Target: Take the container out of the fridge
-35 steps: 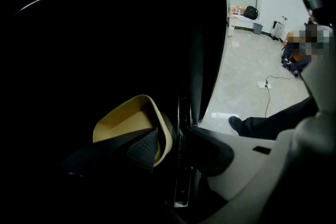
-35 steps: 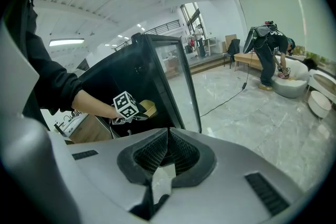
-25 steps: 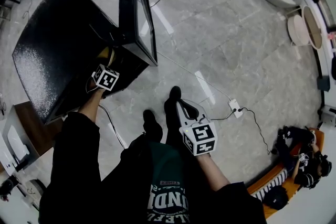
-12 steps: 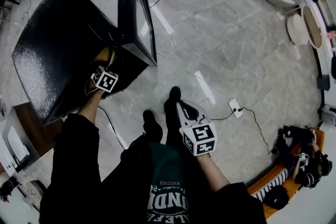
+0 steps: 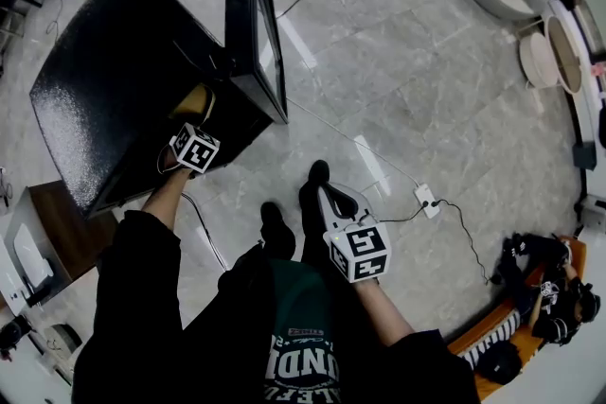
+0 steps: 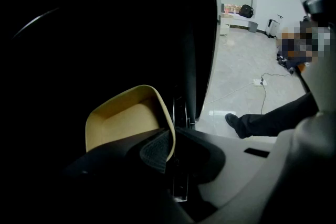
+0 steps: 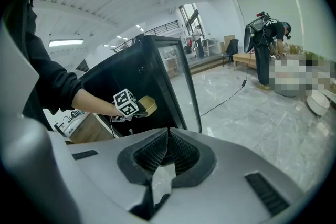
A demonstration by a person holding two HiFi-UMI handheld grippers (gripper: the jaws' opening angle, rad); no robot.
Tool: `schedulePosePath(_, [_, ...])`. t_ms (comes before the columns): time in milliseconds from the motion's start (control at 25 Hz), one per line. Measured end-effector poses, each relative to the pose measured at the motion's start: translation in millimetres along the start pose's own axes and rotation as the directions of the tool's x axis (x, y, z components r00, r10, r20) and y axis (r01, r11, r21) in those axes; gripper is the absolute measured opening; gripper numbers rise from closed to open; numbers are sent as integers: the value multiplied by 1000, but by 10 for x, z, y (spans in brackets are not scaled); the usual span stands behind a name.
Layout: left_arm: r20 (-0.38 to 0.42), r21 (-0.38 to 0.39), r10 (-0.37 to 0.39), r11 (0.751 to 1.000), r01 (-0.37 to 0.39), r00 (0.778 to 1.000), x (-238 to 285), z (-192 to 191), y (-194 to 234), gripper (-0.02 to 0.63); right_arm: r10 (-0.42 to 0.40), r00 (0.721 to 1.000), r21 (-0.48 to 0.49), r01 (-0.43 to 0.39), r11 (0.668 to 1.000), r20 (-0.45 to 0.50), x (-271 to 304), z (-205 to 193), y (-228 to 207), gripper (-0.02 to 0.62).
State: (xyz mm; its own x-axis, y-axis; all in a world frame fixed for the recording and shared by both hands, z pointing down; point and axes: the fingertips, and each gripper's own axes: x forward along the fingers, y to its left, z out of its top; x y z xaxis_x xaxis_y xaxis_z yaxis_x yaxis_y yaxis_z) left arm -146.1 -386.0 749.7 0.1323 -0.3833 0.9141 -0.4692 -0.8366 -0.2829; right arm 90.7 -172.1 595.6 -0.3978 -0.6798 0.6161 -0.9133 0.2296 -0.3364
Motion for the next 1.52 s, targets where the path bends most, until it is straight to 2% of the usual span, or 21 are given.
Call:
schedulePosePath(240, [63, 72, -19, 997, 14, 998, -163, 118, -168, 29, 15, 1000, -15, -15, 1000, 16, -5, 16, 120, 35])
schedulePosePath(440, [113, 100, -49, 994, 38, 992, -379, 219, -342, 29, 26, 999, -27, -26, 999, 30, -23, 25, 263, 35])
schedulePosePath(760, [111, 185, -92, 980, 70, 990, -691, 179, -602, 28, 30, 998, -43, -27, 999, 58, -93, 42, 439, 35])
schedulePosePath(960, [144, 211, -109, 974, 77, 984, -919, 202, -711, 28, 21, 997, -51, -17, 999, 70, -121, 61, 509, 35])
schedulePosePath(1520, [178, 282, -212, 947, 156, 961, -1620, 200, -1192, 28, -1, 993, -79, 10, 997, 115, -195, 173, 727, 35])
